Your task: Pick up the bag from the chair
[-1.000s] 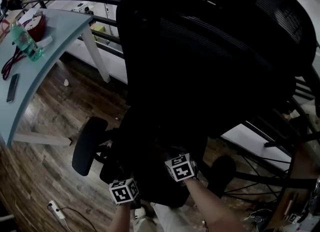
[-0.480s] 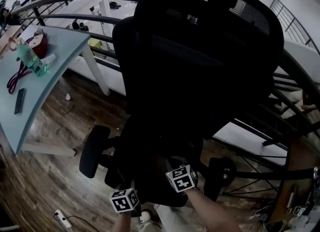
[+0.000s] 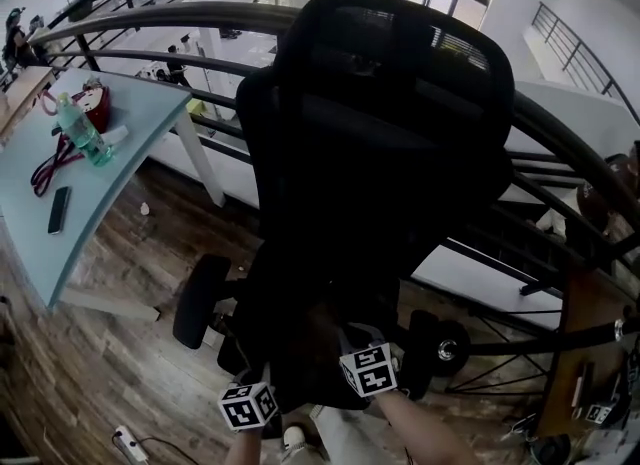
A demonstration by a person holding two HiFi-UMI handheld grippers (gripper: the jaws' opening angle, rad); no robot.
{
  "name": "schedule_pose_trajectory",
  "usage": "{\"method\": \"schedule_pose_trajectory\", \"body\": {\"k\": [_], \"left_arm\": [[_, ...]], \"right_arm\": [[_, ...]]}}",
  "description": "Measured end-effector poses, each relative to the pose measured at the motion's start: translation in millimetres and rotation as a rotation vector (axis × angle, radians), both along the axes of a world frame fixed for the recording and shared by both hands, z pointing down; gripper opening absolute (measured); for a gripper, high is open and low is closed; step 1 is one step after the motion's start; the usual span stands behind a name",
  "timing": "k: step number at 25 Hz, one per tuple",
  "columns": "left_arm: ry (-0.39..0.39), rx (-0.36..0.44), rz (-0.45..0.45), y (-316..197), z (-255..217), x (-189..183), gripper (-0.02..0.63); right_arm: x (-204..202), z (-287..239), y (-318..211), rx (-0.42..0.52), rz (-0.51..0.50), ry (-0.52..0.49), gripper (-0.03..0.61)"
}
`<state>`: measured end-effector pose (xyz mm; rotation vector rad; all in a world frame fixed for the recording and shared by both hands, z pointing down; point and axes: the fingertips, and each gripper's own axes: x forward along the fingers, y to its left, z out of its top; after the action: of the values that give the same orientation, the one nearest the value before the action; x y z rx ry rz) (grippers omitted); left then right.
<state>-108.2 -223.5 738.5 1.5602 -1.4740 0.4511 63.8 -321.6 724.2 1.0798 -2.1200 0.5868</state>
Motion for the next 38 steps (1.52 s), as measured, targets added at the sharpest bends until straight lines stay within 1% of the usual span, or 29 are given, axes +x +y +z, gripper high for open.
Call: {"method": "schedule_pose_trajectory", "body": {"k": [10, 20, 27, 31, 38], "left_arm": [[0.024, 0.061, 0.017, 20, -47, 0, 0.023], [0.033, 0.113, 0.042, 51, -94, 5, 0.021], [0.038, 0.149, 0.051, 72, -125, 3, 0.023], [0.067, 0.168, 0.067, 85, -140, 5, 0.022], [0.062, 0.211, 0.093, 106, -170, 0, 0.022]], "right_arm": [[4, -54, 27, 0.064, 0.05, -0.021, 0.011], [15, -105, 68, 0.121, 0.1, -0.055, 0.011], [16, -138, 95, 0.155, 0.14, -0.098, 0.011], [19, -154, 111, 0.167, 0.171, -0.126, 0.011], [17, -186, 138, 0.203, 0.193, -0.168, 0.011]]}}
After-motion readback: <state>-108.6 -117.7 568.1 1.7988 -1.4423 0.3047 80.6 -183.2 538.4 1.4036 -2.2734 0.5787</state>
